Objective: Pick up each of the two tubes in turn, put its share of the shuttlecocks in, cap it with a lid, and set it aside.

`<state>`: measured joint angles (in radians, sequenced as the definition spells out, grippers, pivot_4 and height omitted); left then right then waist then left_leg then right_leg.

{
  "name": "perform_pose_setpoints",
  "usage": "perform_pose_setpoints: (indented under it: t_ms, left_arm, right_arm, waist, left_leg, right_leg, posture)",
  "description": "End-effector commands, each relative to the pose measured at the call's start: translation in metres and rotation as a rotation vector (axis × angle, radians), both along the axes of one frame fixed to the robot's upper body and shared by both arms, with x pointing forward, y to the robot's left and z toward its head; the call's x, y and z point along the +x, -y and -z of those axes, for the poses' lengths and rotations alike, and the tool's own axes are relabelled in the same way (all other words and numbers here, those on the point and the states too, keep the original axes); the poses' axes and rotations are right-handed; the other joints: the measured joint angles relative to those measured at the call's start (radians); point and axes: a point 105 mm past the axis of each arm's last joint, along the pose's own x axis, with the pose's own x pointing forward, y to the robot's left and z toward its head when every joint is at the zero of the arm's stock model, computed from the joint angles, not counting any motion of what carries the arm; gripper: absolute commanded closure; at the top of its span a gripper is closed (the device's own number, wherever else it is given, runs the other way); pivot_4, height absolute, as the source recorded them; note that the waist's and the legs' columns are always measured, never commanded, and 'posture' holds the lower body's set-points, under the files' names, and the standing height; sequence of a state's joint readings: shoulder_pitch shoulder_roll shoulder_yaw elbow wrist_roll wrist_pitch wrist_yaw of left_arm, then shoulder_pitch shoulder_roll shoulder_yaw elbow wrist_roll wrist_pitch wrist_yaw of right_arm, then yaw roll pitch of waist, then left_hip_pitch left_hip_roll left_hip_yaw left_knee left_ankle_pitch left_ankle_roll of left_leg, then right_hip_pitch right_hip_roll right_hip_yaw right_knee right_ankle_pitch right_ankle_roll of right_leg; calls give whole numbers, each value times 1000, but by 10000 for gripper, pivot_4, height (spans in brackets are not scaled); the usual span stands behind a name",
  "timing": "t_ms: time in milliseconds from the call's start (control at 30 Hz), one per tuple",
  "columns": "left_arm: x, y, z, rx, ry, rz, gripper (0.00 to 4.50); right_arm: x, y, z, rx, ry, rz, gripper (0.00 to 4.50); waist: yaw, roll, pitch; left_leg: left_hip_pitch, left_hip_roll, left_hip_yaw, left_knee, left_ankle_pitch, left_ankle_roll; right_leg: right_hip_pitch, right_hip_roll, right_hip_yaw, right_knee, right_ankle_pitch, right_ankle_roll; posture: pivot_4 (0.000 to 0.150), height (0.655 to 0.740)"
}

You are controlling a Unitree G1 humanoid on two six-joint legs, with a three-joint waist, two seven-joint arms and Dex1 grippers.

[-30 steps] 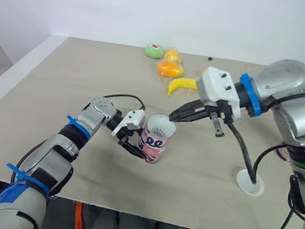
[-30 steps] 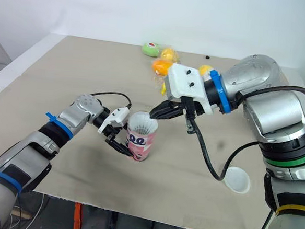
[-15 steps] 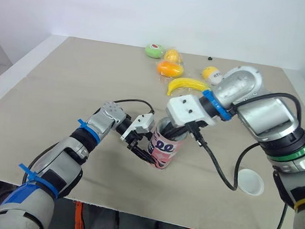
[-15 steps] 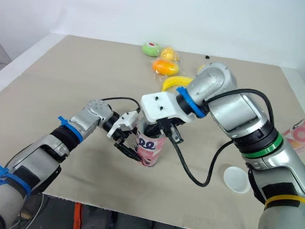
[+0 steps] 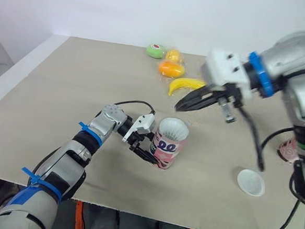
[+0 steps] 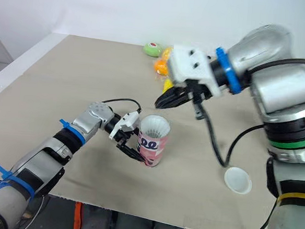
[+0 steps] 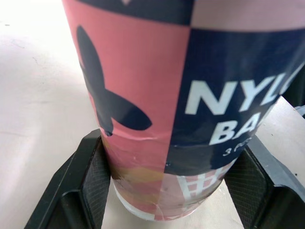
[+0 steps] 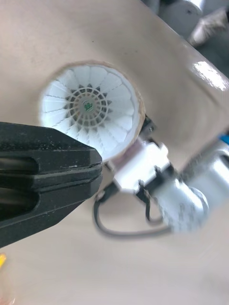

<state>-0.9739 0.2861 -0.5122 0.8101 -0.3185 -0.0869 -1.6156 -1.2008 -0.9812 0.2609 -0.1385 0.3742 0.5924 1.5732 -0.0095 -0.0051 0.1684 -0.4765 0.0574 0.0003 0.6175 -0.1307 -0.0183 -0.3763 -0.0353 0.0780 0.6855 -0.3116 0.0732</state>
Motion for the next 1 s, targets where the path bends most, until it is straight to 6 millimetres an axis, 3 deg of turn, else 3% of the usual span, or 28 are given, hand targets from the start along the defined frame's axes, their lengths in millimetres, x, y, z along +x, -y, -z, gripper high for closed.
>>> perform_pose_setpoints:
  t_ms: [33, 133, 200, 267, 433, 767, 1000]
  left_arm:
    - [0, 7, 0, -70, 23, -12, 13611]
    - [-2, 15, 0, -132, 37, -23, 13611]
    - [-4, 20, 4, -159, 26, -30, 13611]
    - [-5, 24, 8, -174, 29, -43, 13611]
    - [-10, 37, 16, -192, 25, -45, 13611]
    - [-10, 47, 23, -195, 35, -66, 13611]
    - [-11, 44, 29, -162, 39, -59, 13611]
  right_arm:
    - [-10, 44, -17, 36, 67, 164, 44239]
    - [-3, 88, 1, 25, 63, 379, 44239]
    - [0, 126, 30, -27, 2, 553, 41722]
    - [-5, 146, 54, -62, -65, 630, 35909]
    - [-15, 171, 103, -26, -250, 732, 11913]
    - [-23, 206, 163, -112, -430, 865, 11913]
    - [-21, 212, 185, -140, -445, 899, 11913]
  waist:
    - [10, -2, 1]
    - [16, -2, 1]
    - [18, -2, 1]
    - [16, 0, 0]
    - [15, 2, -1]
    - [12, 3, -1]
    - [12, 3, -1]
  left_leg:
    - [0, 0, -1, 0, 0, 0]
    - [0, 0, 0, 0, -1, 0]
    - [0, 0, 0, 1, -1, 0]
    - [0, -1, -1, 2, -1, 0]
    - [2, -1, -1, 2, -1, 0]
    - [4, -2, -1, 3, 2, -1]
    - [4, -3, -1, 3, 3, -1]
  right_leg:
    - [1, 0, -1, -1, 0, 0]
    - [1, 0, 0, -2, 0, 0]
    - [1, 0, -1, -2, 0, 0]
    - [2, -1, -1, -1, 0, 0]
    - [3, 0, 0, -1, 0, 1]
    - [5, 0, 1, -1, 2, 3]
    - [5, 0, 1, -1, 3, 4]
  posture:
    - [1500, 7179]
    - [1500, 7179]
    - [1500, 7179]
    - [1500, 7179]
    - [1500, 7179]
    - [1500, 7179]
    - [1500, 7179]
